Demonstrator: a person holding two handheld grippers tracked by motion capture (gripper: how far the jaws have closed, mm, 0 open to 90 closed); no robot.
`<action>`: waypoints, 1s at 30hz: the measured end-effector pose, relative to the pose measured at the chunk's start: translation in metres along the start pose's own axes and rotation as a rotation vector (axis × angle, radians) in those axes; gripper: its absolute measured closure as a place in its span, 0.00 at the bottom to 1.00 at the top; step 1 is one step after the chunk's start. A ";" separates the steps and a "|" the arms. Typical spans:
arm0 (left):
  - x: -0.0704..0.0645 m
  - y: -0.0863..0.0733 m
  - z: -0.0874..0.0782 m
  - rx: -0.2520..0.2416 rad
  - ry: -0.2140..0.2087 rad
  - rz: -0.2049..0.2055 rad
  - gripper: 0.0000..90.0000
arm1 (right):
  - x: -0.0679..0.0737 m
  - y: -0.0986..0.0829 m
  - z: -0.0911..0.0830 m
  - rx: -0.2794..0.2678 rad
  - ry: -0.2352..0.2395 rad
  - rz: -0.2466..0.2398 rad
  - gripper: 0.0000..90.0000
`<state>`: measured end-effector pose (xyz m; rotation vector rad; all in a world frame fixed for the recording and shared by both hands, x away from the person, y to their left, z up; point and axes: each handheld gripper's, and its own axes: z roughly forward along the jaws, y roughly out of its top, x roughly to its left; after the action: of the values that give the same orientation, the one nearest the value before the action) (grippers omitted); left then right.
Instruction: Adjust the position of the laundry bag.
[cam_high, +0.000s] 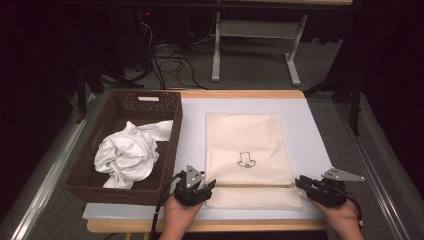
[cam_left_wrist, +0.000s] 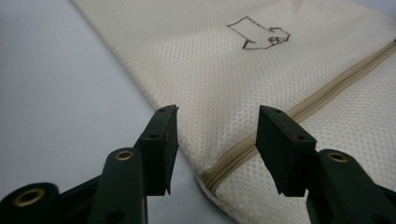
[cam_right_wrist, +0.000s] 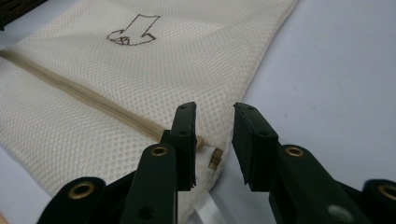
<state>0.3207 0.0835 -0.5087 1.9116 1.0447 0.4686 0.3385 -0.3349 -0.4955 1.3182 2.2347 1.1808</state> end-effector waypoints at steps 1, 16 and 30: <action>0.000 0.000 0.000 0.000 0.000 0.000 0.54 | 0.000 0.000 0.000 0.000 0.000 0.000 0.79; -0.002 0.000 0.001 0.007 0.002 0.025 0.53 | 0.024 0.002 0.009 0.040 -0.005 -0.130 0.96; -0.002 0.000 -0.001 -0.021 0.033 0.011 0.48 | 0.025 0.006 -0.003 -0.049 -0.013 -0.120 0.76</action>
<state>0.3186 0.0821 -0.5079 1.8974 1.0471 0.5165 0.3269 -0.3140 -0.4852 1.1531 2.2272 1.1735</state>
